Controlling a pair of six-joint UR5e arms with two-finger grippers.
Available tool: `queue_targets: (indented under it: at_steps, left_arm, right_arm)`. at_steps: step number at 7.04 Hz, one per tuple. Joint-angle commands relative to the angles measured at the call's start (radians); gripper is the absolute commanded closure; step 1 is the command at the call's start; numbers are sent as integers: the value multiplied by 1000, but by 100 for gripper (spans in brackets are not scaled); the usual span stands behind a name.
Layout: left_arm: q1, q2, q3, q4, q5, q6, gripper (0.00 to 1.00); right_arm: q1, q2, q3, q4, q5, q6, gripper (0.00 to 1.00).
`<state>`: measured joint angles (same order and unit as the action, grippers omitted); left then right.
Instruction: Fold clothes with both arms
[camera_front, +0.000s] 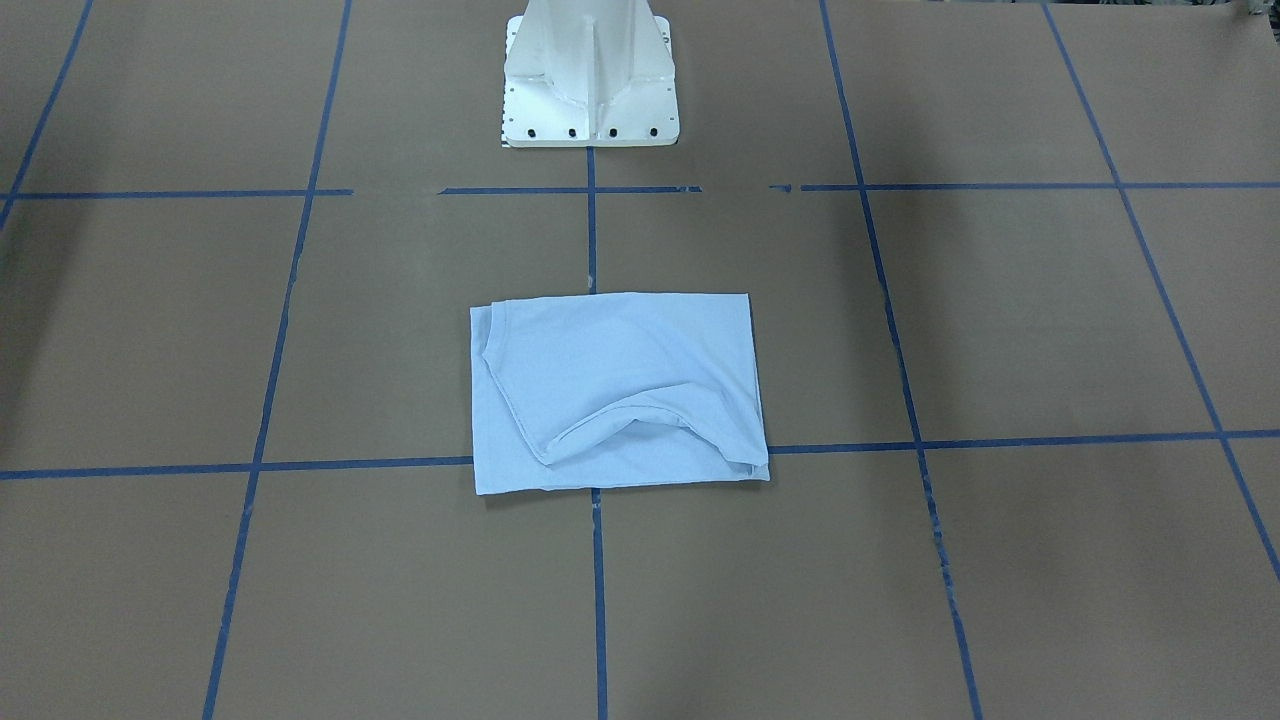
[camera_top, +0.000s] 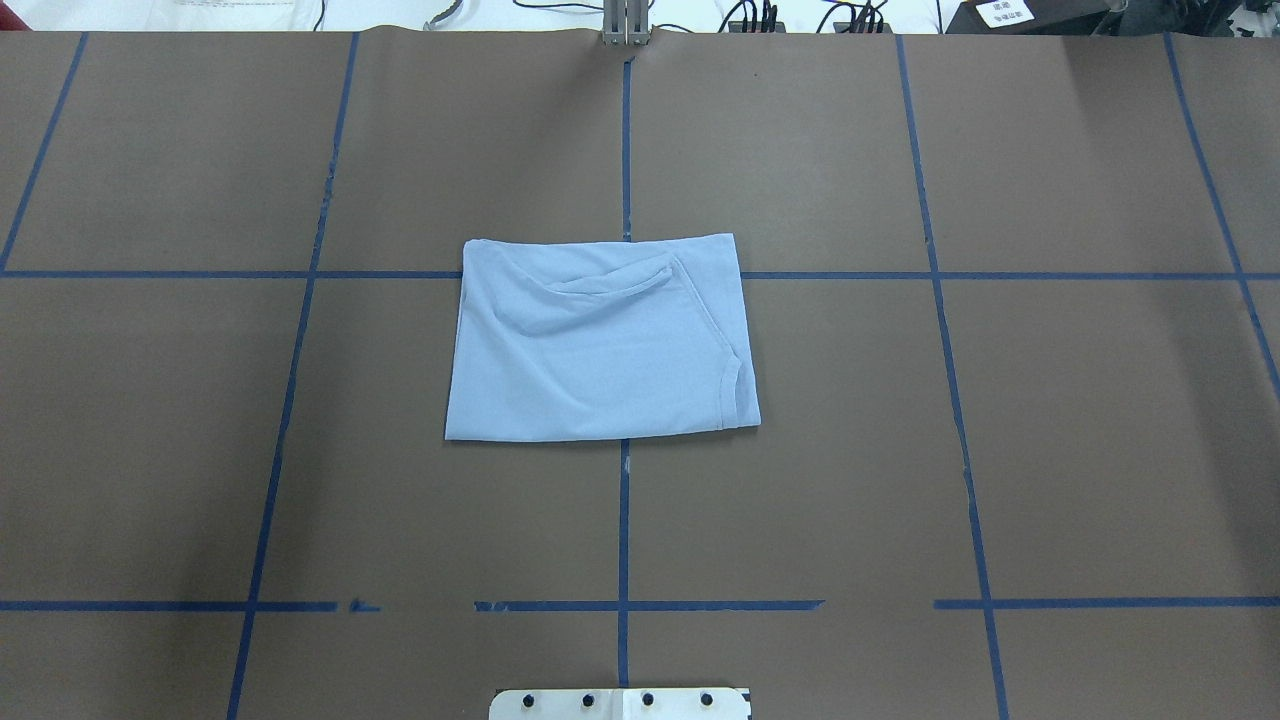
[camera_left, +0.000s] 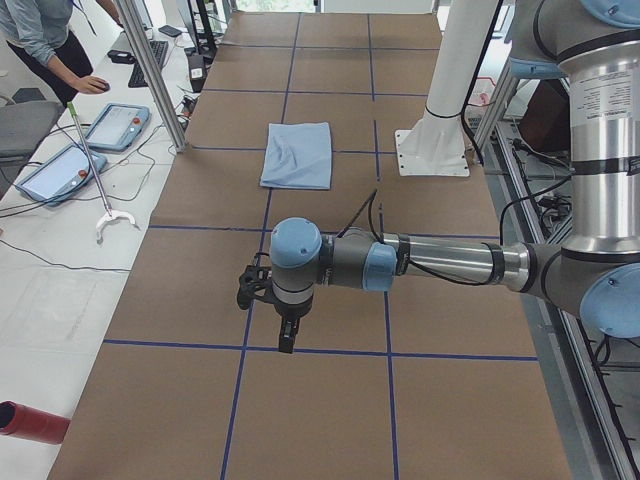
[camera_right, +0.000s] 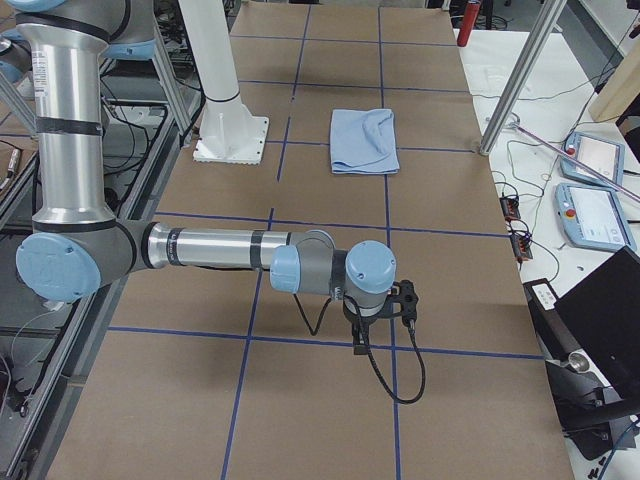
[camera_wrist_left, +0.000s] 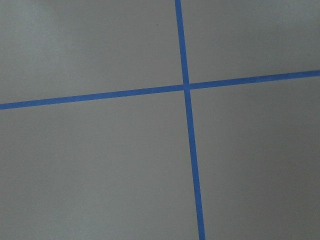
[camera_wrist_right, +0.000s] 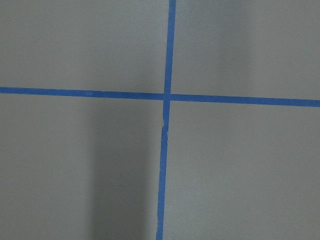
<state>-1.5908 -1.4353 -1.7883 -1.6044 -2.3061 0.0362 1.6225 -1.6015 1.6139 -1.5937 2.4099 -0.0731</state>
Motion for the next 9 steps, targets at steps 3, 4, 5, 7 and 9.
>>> queue_targets:
  at_steps: [3,4,5,7,9]
  left_arm:
    - [0,0,0,1,1,-1,0]
    - [0,0,1,1,1,-2,0]
    - [0,0,1,1,-1,-12,0]
    - [0,1,3,4,-6,-100,0]
    - [-2,3,3,3,-6,-117,0]
  right_arm:
    - [-1,2,-2,17,2,22,0]
    - [-1,2,-2,17,2,22,0]
    - [-1,3,-2,17,2,22,0]
    - [-1,3,-2,17,2,22,0]
    - [-3,3,-2,17,2,24,0]
